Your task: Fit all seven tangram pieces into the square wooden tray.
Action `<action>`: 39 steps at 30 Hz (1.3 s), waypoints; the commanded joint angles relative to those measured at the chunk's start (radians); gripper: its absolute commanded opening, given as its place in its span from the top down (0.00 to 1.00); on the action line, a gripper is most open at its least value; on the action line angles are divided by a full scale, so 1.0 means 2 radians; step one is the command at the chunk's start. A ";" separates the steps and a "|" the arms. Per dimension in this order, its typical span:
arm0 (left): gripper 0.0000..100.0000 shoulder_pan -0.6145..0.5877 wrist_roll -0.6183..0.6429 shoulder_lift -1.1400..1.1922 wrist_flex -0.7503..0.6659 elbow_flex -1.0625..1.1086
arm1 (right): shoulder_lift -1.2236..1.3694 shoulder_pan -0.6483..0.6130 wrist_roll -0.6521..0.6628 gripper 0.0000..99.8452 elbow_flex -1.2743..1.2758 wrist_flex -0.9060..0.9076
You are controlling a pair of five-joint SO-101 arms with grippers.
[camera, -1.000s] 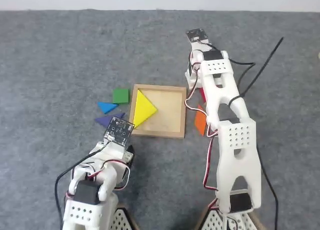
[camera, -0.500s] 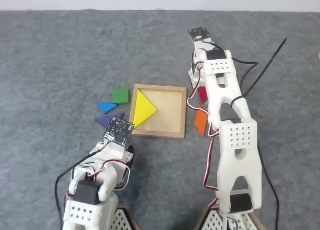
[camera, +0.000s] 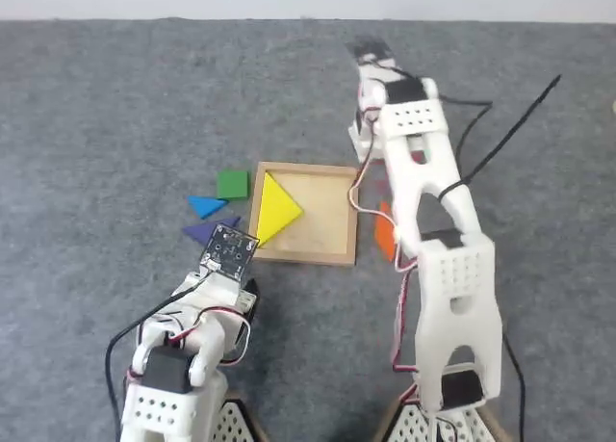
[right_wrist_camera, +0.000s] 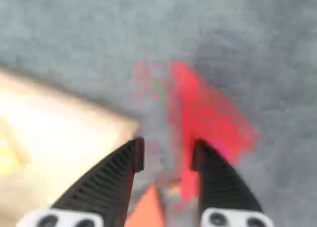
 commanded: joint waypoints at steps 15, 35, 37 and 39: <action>0.88 -0.004 0.005 -0.008 0.002 -0.006 | -0.044 0.026 0.054 0.80 -0.020 0.019; 0.88 -0.004 0.005 -0.008 0.002 -0.006 | 0.095 0.049 0.096 0.65 -0.021 -0.092; 0.88 -0.004 0.005 -0.008 0.002 -0.006 | 0.101 0.055 0.096 0.65 -0.021 -0.089; 0.88 -0.004 0.005 -0.008 0.002 -0.006 | 0.105 0.059 0.082 0.65 -0.021 -0.088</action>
